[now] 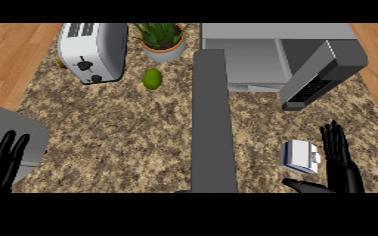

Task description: Pick up the milk, place it into the microwave and close the microwave

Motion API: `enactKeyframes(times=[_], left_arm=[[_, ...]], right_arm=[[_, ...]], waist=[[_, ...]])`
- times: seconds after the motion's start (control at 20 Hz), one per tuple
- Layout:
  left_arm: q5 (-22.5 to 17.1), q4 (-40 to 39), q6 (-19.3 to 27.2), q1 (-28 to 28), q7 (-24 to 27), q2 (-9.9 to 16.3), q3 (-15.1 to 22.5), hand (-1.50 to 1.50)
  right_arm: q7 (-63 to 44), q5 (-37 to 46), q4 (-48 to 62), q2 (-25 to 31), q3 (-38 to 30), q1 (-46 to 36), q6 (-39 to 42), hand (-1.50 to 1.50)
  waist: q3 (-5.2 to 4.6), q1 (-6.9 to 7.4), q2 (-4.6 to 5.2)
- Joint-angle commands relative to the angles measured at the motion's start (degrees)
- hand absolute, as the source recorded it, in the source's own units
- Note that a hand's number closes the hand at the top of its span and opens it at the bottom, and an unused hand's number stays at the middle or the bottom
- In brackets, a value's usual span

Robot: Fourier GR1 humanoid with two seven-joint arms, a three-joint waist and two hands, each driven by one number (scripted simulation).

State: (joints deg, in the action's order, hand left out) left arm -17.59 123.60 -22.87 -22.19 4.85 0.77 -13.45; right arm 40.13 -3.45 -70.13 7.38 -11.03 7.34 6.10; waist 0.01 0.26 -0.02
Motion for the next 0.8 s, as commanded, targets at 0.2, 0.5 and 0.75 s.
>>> enactKeyframes(times=[0.2, 0.5, 0.75], left_arm=[[-1.28, 3.63, 0.13, -3.02, -0.94, -0.71, 0.08, -1.5], [-0.18, 1.77, -0.12, 0.73, -2.05, -0.17, -0.62, -1.5], [-1.38, 5.61, 0.39, -2.41, -3.59, -0.75, 1.28, -1.5]], right_arm=[[5.2, 2.31, 11.53, 1.19, -3.89, -3.01, -5.34, -1.5], [10.47, 3.03, 27.6, 6.34, -8.2, -11.46, -6.94, -1.5], [16.9, 2.08, 38.07, 7.19, -7.5, -15.44, 1.57, -1.5]], waist=[[0.0, 0.11, -0.02], [0.04, 0.15, 0.08], [0.1, 0.55, 0.08]])
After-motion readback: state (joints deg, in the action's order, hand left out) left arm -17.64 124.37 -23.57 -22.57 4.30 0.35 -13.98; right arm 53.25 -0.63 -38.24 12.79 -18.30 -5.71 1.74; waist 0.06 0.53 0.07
